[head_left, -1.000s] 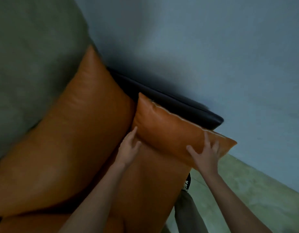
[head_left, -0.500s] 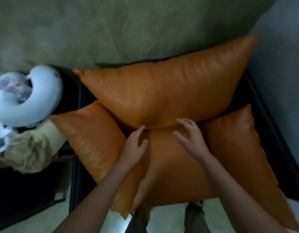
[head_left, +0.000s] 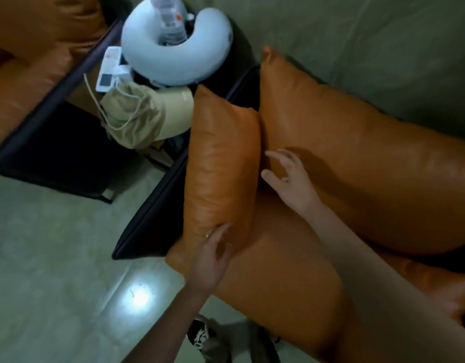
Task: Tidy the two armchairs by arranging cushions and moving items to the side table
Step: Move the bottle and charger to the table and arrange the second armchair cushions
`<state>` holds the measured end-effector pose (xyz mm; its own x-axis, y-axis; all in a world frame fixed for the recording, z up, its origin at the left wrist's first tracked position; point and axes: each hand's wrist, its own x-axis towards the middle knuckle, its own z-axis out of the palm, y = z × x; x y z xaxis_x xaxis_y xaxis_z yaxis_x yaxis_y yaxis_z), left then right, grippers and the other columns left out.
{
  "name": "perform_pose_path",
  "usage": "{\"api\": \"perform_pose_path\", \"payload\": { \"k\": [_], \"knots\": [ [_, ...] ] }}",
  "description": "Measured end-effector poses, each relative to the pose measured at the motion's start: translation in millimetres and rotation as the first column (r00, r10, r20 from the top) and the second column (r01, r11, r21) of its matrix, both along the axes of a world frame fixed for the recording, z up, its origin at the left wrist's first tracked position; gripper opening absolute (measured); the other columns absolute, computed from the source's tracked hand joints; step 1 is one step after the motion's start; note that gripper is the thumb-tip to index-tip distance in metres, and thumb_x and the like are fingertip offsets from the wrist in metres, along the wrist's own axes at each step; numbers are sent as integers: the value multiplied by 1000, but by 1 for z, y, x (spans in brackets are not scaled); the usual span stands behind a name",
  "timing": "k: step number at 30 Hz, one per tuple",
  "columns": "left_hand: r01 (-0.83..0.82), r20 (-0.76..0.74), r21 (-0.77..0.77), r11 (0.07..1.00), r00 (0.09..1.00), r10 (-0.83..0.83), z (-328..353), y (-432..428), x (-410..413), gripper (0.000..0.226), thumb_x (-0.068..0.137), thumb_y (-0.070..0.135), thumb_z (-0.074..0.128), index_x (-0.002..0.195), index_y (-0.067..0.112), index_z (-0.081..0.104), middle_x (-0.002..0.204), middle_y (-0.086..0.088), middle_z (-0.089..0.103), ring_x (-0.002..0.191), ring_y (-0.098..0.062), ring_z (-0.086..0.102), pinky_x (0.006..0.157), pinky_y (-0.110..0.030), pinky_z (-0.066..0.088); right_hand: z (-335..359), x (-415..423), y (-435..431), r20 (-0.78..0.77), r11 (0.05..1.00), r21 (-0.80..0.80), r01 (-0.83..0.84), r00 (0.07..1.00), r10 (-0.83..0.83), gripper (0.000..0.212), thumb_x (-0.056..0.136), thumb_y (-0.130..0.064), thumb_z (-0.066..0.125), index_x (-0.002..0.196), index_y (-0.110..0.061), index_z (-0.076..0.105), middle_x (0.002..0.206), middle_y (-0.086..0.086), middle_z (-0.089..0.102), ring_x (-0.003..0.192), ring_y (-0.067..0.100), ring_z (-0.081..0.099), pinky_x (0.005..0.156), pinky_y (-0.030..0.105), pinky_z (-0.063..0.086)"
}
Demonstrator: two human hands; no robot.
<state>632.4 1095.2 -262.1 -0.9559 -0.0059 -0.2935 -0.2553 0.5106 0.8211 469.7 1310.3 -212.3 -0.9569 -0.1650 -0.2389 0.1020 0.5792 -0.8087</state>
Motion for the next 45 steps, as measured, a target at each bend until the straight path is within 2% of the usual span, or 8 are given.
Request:
{"api": "perform_pose_path", "payload": {
  "k": [6,10,14,23,32,36,40,45],
  "knots": [
    [-332,-2,-73,941,943,333,-20,-43,26,71,84,23,79,144,39,44,120,6,50,107,3,50,93,-21,43,9,-42,-53,-58,996,-16,-89,994,88,62,95,-53,59,152,-36,40,154,-11,31,139,8,32,113,30,29],
    [-453,254,-34,891,858,446,-43,-60,51,99,71,50,86,151,37,31,146,1,34,135,-21,36,107,-48,42,15,-79,-76,-31,991,-1,-132,991,132,79,92,-58,62,158,-31,27,161,-3,23,148,17,24,120,38,25],
    [-465,447,116,878,814,372,-58,-54,67,125,61,61,88,157,31,16,148,-2,46,131,-22,51,103,-43,50,18,-110,-80,-19,975,37,-219,975,220,96,86,-66,64,160,-23,20,164,-1,20,148,17,26,119,35,26],
    [-616,353,263,742,777,520,-47,-44,70,109,64,27,95,153,30,31,141,0,55,126,-19,55,101,-44,52,24,-149,-106,-30,959,114,-259,964,263,91,76,-70,67,153,-31,36,150,4,43,140,26,35,117,47,34],
    [-521,286,83,849,829,481,-3,-126,131,114,48,50,97,147,37,43,122,17,65,106,-1,66,78,-16,55,30,-103,-103,-63,957,102,-271,958,278,99,73,-83,59,151,-25,38,145,1,50,133,22,47,113,47,40],
    [-498,322,32,867,826,463,-10,-159,133,111,47,44,99,145,34,47,125,11,64,110,-10,65,83,-24,54,-2,-78,-93,-32,967,124,-224,973,230,90,81,-77,55,149,-20,40,142,5,52,130,26,50,110,48,42],
    [-647,286,16,762,733,617,-33,-166,142,113,45,38,98,145,38,44,122,7,62,108,-11,62,89,-32,52,-41,-61,-89,122,949,181,-258,964,238,89,88,-72,51,155,-16,31,152,10,41,141,32,38,117,46,34],
    [-839,197,2,545,534,822,-56,-154,154,108,68,22,92,153,38,27,123,-2,62,109,-17,64,95,-36,47,-89,-32,-70,343,893,273,-358,903,258,91,95,-61,52,161,-14,11,162,12,27,148,35,27,120,49,28]
  ]
}}
